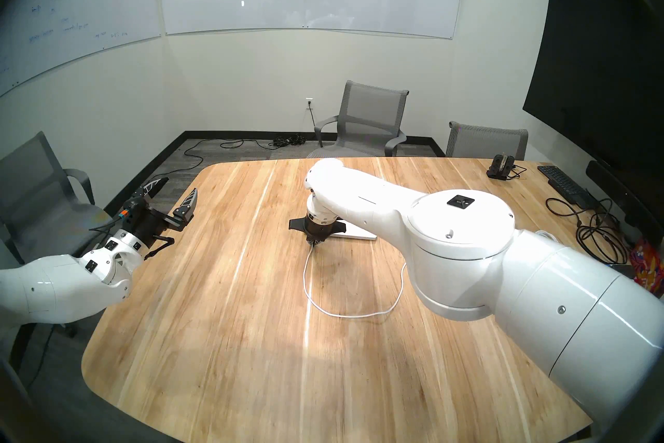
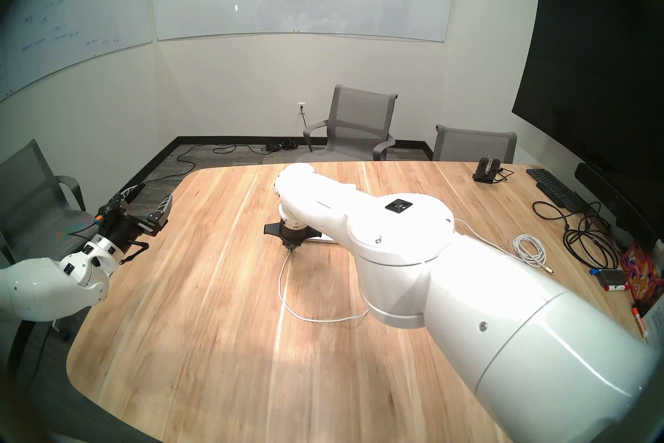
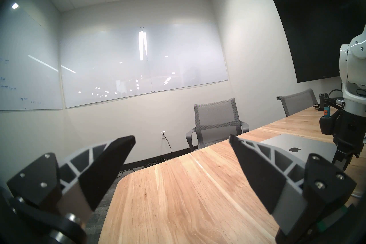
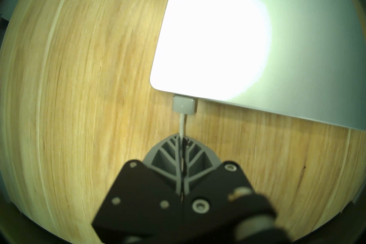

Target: Plug the charging cable into the port of a MacBook

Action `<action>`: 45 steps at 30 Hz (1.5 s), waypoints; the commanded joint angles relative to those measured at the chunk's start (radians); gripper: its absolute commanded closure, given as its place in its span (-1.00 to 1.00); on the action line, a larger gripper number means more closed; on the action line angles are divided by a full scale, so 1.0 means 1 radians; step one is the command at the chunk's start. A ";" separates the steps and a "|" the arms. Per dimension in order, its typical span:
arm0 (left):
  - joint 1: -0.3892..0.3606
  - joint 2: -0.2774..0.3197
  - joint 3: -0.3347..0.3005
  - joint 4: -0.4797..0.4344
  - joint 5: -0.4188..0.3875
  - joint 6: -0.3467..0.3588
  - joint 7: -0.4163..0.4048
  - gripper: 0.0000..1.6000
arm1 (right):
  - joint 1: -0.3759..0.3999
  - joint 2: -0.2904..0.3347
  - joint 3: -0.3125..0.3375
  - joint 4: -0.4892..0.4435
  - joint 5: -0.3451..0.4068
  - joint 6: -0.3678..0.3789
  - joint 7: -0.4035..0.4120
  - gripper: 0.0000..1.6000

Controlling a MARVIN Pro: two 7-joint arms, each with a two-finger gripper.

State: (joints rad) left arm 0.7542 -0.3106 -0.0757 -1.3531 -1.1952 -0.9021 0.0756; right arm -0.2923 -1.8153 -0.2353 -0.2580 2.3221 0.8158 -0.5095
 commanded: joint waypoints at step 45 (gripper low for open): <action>-0.015 0.001 -0.013 -0.002 0.001 -0.007 0.001 -1.00 | 0.050 0.093 0.071 -0.213 0.053 -0.067 -0.149 1.00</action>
State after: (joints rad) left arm 0.7542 -0.3106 -0.0757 -1.3531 -1.1952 -0.9021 0.0756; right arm -0.2801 -1.7336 -0.1744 -0.4439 2.3706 0.7579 -0.6400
